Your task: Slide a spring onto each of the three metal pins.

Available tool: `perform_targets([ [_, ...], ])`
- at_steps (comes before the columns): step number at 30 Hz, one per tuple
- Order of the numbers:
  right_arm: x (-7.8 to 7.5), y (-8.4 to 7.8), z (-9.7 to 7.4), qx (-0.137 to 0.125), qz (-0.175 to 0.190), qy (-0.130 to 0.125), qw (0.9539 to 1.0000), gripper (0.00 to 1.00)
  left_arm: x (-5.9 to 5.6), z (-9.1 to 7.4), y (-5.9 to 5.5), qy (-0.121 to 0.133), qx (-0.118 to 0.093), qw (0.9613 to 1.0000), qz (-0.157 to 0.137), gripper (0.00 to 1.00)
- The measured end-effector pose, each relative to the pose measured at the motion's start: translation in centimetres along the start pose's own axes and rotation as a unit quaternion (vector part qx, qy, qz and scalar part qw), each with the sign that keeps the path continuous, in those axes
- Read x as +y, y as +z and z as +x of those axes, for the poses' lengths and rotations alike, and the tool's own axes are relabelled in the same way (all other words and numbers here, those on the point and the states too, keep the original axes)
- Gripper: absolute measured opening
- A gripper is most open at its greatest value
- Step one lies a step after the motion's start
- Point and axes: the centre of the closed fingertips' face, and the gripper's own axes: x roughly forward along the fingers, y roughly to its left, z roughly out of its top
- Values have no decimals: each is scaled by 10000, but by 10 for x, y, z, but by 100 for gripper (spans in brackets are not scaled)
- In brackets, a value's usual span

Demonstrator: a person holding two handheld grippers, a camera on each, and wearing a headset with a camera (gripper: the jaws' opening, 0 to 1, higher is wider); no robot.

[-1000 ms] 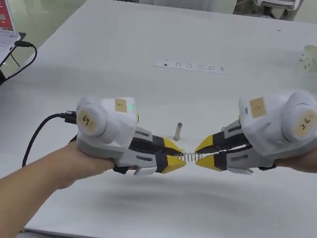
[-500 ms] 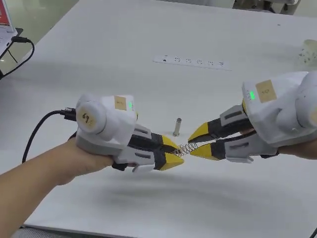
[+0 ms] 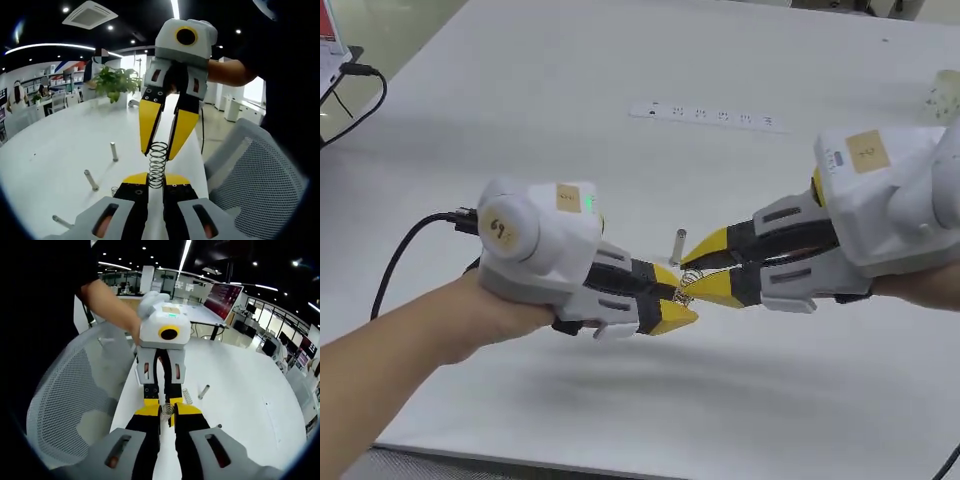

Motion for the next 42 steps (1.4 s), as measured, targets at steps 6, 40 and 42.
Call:
perform_targets([
  [6, -1, 4, 3, -353, 262, -80, 9990, 7, -1, 0, 1, -5, 1, 10000, 10, 2],
  [40, -4, 5, 8, -591, 121, -291, 9978, 7, 1, 0, -3, 28, 72, 9999, -129, 3],
  [42, -5, 4, 8, -561, 95, -309, 9979, 7, 2, 0, -3, 59, 72, 9998, -187, 3],
])
